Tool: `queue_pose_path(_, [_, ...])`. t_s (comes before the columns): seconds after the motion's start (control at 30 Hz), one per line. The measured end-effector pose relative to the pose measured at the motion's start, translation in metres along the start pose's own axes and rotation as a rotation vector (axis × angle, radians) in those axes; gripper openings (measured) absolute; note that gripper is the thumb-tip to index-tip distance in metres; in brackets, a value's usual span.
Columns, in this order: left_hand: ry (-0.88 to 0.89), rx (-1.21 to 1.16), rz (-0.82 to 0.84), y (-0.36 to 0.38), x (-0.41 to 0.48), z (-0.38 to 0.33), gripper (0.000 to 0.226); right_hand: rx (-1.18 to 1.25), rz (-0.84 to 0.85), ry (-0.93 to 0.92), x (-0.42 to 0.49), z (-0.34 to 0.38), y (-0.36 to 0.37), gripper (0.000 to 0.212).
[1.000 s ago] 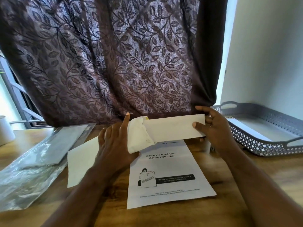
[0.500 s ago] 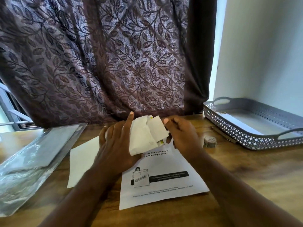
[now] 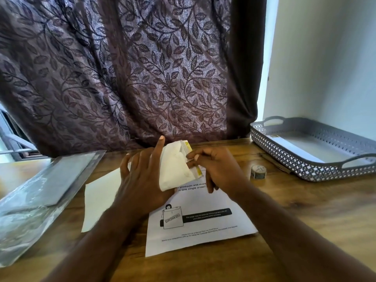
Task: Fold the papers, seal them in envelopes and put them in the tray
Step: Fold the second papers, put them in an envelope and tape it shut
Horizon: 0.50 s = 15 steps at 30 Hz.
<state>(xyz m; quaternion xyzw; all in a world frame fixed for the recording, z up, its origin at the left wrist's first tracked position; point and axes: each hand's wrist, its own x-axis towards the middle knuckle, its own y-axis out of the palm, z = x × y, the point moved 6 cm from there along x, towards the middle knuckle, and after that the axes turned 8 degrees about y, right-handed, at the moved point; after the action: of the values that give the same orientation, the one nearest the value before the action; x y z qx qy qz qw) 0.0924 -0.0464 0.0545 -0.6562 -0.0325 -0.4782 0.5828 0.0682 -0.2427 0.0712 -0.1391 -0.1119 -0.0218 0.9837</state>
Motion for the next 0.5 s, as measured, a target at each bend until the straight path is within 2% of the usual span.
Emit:
queue_pose_path(0.1, [0.0, 0.006, 0.001, -0.001, 0.001, 0.001, 0.127, 0.119, 0.021, 0.023, -0.001, 0.004, -0.008, 0.031])
queue_pose_path(0.2, [-0.015, -0.022, 0.003, -0.001, 0.001, -0.001, 0.125, 0.054, 0.092, 0.035, -0.005, 0.005, 0.002, 0.038])
queue_pose_path(0.33, [-0.013, -0.042, 0.012, 0.003, -0.003, -0.007, 0.124, -0.033, 0.271, 0.021, -0.014, 0.007, 0.02, 0.046])
queue_pose_path(0.5, [-0.015, -0.052, 0.028, 0.003, -0.001, -0.006, 0.128, -0.031, 0.224, 0.028, -0.011, 0.007, 0.01, 0.05])
